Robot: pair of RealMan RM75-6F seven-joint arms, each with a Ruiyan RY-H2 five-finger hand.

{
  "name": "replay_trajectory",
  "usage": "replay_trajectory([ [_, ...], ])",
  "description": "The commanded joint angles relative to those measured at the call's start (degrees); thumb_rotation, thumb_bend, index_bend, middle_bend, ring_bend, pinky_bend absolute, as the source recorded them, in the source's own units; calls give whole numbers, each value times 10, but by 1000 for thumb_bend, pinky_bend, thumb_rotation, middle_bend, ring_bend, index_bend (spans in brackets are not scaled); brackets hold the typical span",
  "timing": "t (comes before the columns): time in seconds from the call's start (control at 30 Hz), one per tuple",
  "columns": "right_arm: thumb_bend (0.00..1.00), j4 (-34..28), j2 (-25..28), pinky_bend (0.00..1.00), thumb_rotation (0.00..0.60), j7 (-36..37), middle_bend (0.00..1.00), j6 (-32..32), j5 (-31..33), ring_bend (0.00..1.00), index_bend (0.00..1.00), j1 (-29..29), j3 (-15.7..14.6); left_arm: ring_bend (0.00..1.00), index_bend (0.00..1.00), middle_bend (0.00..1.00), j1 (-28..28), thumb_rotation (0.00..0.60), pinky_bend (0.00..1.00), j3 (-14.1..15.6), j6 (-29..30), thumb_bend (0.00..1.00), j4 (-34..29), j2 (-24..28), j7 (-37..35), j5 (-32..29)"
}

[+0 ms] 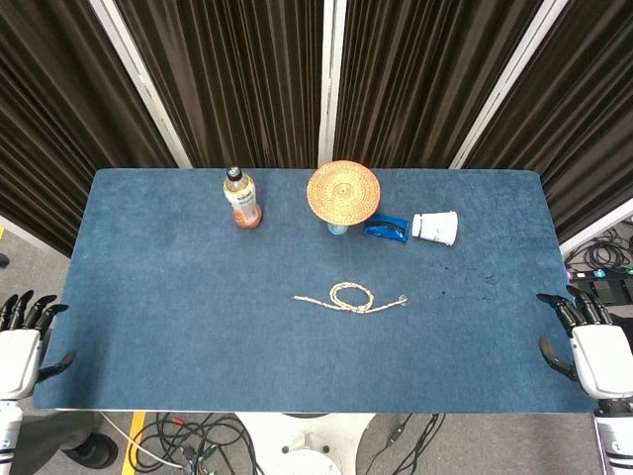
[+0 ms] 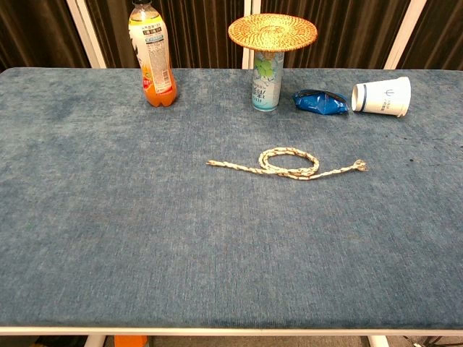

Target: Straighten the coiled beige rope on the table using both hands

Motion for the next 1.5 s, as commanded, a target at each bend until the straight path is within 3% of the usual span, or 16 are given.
replay_trajectory([
  [0.03, 326, -1, 0, 121, 600, -2, 253, -2, 1, 86, 196, 2, 1, 38, 253, 150, -1, 600, 0, 0, -3, 145, 0, 0, 0, -1],
  [0.3, 326, -11, 6, 121, 600, -8, 253, -36, -8, 86, 196, 28, 3, 38, 253, 150, -6, 600, 0, -2, -8, 145, 2, -3, -2, -2],
  [0.5, 321, -19, -13, 118, 600, -37, 263, -149, -4, 86, 200, 110, 20, 38, 253, 150, -12, 600, 0, -4, -13, 145, 6, -6, -8, 0],
  [0.67, 301, 19, -77, 118, 600, -63, 266, -257, 31, 86, 315, 195, 49, 38, 253, 151, -14, 600, 0, -4, -19, 145, 9, -6, -11, -3],
  [0.87, 299, 99, -172, 118, 600, -94, 267, -327, 70, 86, 432, 264, 68, 38, 253, 150, -17, 600, 0, -4, -25, 145, 12, -6, -15, -6],
  [1.03, 282, 152, -236, 1, 600, -137, 264, -324, 74, 18, 458, 282, 59, 38, 253, 150, -19, 600, 0, -4, -30, 145, 17, -6, -19, -9],
  [1.5, 272, 232, -318, 0, 600, -147, 264, -296, 78, 0, 498, 283, 36, 38, 253, 150, -13, 600, 0, 0, -27, 145, 27, -11, -33, -12],
])
